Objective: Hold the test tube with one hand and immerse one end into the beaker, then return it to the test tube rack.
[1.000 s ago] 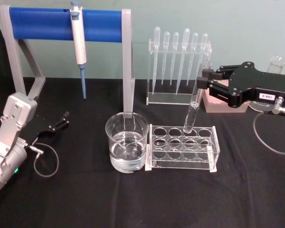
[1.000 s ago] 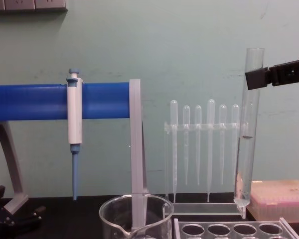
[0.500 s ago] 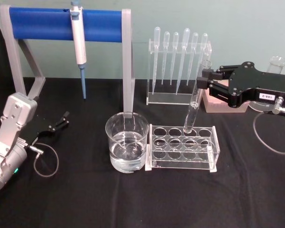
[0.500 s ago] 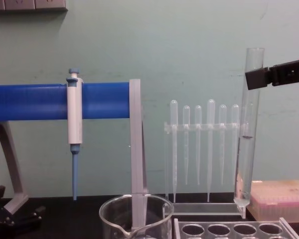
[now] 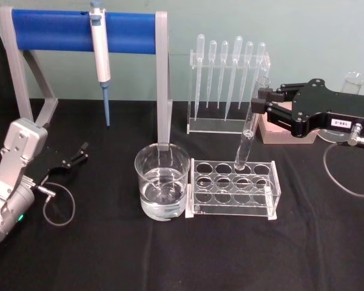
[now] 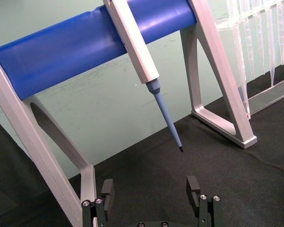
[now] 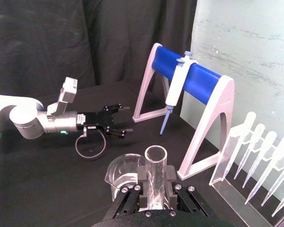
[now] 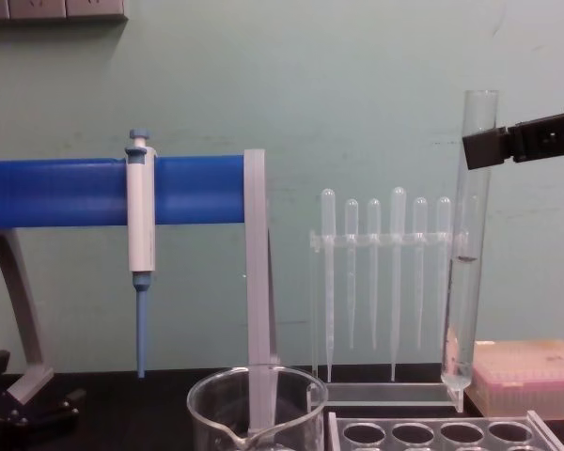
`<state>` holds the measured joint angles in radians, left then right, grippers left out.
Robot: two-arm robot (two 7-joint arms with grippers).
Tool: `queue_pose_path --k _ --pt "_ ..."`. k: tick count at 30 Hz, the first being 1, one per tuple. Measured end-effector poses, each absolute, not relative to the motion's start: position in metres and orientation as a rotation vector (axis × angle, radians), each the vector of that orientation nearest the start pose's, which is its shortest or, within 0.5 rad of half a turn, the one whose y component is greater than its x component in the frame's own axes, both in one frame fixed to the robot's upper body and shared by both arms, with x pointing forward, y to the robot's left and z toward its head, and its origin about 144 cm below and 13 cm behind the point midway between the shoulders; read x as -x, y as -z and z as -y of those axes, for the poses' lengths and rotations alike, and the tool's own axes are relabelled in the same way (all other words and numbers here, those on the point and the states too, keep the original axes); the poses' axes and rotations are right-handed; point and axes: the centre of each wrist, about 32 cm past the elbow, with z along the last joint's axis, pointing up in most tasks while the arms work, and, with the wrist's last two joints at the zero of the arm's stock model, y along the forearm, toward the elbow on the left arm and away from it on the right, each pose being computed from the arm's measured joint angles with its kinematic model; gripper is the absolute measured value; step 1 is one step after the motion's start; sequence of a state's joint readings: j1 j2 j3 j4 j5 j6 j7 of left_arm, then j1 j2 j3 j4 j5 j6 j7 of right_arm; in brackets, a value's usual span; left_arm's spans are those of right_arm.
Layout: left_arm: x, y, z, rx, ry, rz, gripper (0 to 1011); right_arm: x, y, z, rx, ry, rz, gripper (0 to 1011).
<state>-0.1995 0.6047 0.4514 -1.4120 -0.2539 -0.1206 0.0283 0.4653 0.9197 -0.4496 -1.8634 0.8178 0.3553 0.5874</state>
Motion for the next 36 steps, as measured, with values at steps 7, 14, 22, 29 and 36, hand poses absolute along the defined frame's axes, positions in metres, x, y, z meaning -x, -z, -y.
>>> queue_pose_path --k 7,14,22,29,36 --pt "-0.4886 -1.1398 -0.3097 -0.304 -1.248 0.285 1000 -0.4930 -1.3564 0.3089 0.229 0.527 0.069 221" --pt "-0.4886 -1.1398 -0.3097 -0.305 -1.248 0.285 1000 -0.4930 -1.3564 0.3088 0.229 0.527 0.069 221" --pt "-0.4886 -1.1398 -0.3096 -0.304 -1.248 0.285 1000 -0.4930 -1.3564 0.3088 0.229 0.527 0.069 221" --pt "-0.4886 -1.1398 -0.3097 -0.305 -1.248 0.285 1000 -0.4930 -1.3564 0.3089 0.229 0.527 0.068 221" --pt "-0.4886 -1.1398 -0.3097 -0.304 -1.248 0.285 1000 -0.4930 -1.3565 0.3088 0.229 0.527 0.069 221"
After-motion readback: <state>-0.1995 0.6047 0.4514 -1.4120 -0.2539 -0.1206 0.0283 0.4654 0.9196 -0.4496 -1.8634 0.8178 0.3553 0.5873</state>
